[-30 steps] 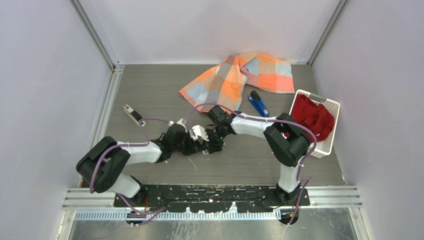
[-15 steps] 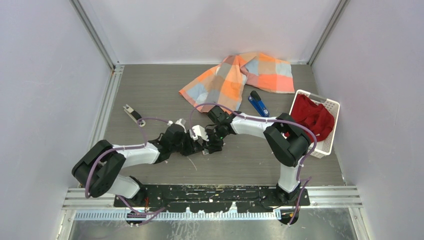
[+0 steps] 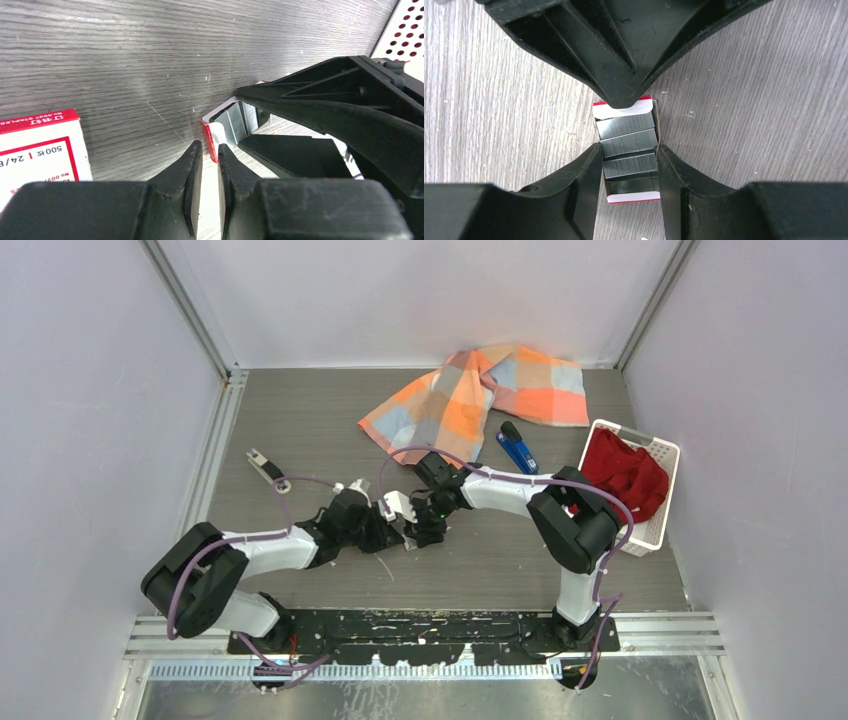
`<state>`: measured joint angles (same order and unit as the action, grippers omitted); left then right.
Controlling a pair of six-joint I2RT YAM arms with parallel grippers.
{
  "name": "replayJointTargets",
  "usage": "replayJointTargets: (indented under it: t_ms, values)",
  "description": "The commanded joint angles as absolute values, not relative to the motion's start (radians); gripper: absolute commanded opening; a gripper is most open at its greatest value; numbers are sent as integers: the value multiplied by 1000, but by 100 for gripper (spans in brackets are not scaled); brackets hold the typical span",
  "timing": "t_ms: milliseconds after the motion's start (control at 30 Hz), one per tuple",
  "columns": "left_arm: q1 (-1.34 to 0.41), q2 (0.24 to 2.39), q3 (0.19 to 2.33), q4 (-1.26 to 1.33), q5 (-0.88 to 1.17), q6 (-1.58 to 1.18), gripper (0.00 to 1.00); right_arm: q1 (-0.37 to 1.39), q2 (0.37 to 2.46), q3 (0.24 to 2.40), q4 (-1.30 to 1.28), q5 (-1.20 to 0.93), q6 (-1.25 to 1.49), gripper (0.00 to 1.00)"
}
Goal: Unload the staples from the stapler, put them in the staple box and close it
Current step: Adjust the staple box at the center of the board.
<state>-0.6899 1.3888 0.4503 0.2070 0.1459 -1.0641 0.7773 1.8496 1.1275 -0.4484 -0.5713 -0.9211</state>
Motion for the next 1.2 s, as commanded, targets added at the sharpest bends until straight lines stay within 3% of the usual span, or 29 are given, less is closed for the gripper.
replayJointTargets:
  t_ms: [0, 667, 833, 1167]
  values:
    - [-694, 1411, 461, 236, 147, -1043, 18, 784, 1802, 1131, -440, -591, -927, 47]
    - [-698, 1436, 477, 250, 168, -1030, 18, 784, 1802, 1133, -441, -589, -928, 47]
    - [-697, 1328, 482, 191, 149, -960, 23, 785, 1802, 1134, -441, -590, -928, 47]
    - [-681, 1007, 512, -227, -80, -762, 34, 785, 1801, 1134, -443, -593, -928, 47]
